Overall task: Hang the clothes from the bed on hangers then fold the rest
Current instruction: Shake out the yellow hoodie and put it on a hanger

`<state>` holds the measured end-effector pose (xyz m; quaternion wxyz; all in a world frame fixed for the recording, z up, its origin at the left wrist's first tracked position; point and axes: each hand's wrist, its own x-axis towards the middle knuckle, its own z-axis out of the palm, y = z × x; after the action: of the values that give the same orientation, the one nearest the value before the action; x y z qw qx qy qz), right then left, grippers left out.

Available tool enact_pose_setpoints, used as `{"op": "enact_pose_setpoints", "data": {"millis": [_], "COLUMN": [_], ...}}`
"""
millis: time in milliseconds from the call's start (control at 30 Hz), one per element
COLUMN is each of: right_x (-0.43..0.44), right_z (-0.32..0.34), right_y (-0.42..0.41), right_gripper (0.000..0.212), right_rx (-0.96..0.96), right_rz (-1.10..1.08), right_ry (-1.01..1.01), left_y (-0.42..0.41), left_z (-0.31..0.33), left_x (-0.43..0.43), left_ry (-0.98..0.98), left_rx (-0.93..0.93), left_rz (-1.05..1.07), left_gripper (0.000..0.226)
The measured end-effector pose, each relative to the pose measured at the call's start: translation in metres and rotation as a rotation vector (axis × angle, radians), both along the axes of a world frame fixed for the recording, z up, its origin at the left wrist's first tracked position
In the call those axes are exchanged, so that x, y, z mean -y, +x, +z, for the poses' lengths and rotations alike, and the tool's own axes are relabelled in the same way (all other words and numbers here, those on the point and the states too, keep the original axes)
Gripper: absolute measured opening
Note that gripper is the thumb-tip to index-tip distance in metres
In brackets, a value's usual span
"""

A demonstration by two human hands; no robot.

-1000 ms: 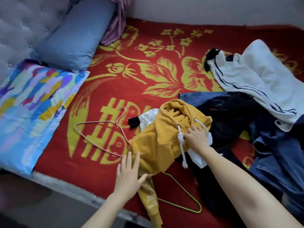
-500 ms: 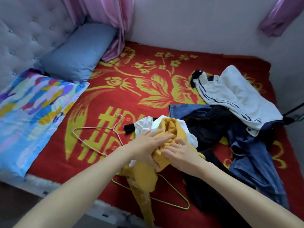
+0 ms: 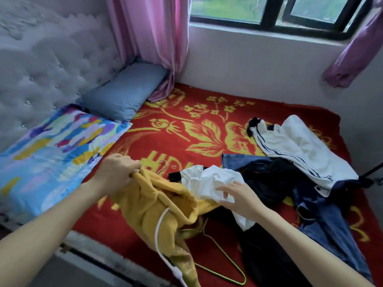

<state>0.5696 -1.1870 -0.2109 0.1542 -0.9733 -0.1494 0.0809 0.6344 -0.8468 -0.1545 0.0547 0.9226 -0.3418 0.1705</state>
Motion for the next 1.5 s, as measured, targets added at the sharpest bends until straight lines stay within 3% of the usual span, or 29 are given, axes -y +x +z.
{"op": "enact_pose_setpoints", "data": {"millis": [100,200,367,500,567,667,700,767,833,1033,1100,1167,1267,1333,1400,1500], "right_x": [-0.076,-0.165,-0.239,-0.263,-0.281,-0.306,-0.316,-0.332,-0.344,-0.338,-0.331,-0.324,-0.314,-0.306,-0.302,-0.300], "right_z": [0.036,0.070,0.128,0.171,0.166,0.124,0.102,0.057,0.015,-0.047,-0.058,-0.068,-0.084,-0.097,-0.113,-0.142], "right_y": [0.030,0.051,0.104,0.156,0.172,0.177,0.176,0.170,0.166,0.140,0.132,0.126,0.124,0.124,0.121,0.124], "right_gripper": [0.076,0.087,0.033,0.029,0.028,0.030,0.029,0.027,0.025,0.028,0.035,0.038,0.035,0.034,0.031,0.025], "right_rx": [0.044,0.103,0.437,0.436,0.407,0.288,0.221,0.115,0.013,-0.136,-0.157,-0.169,-0.221,-0.254,-0.303,-0.557], "right_rz": [0.144,0.216,0.067,0.019,0.084,0.102,0.103,0.142,0.154,0.014,-0.039,-0.091,-0.129,-0.121,-0.053,0.048], "right_ry": [0.180,0.299,0.487,0.555,0.560,0.480,0.412,0.284,0.199,0.042,0.017,0.057,0.068,0.008,-0.097,-0.133], "left_y": [0.009,0.023,0.051,0.077,0.089,0.094,0.095,0.091,0.088,0.073,0.070,0.063,0.058,0.060,0.059,0.053], "left_z": [0.037,0.081,0.142,0.146,0.123,0.058,0.029,-0.023,-0.062,-0.122,-0.135,-0.141,-0.154,-0.163,-0.171,-0.177], "left_x": [-0.022,-0.042,-0.122,-0.195,-0.226,-0.262,-0.272,-0.281,-0.288,-0.277,-0.269,-0.261,-0.255,-0.255,-0.258,-0.252], "left_ry": [-0.158,-0.249,-0.168,-0.013,0.052,0.249,0.322,0.336,0.298,0.316,0.186,0.012,-0.013,0.133,0.312,0.468], "left_rx": [0.199,0.392,0.647,0.690,0.549,-0.108,-0.332,-0.657,-0.911,-0.978,-1.118,-1.389,-1.611,-1.543,-1.359,-1.045], "left_rz": [0.006,0.008,0.114,0.095,0.014,0.041,0.050,-0.022,-0.031,-0.079,-0.161,-0.127,-0.046,-0.024,0.005,-0.001], "left_gripper": [0.028,0.028,0.031,0.033,0.035,0.063,0.058,0.029,0.033,0.065,0.055,0.035,0.027,0.018,0.020,0.014]}}
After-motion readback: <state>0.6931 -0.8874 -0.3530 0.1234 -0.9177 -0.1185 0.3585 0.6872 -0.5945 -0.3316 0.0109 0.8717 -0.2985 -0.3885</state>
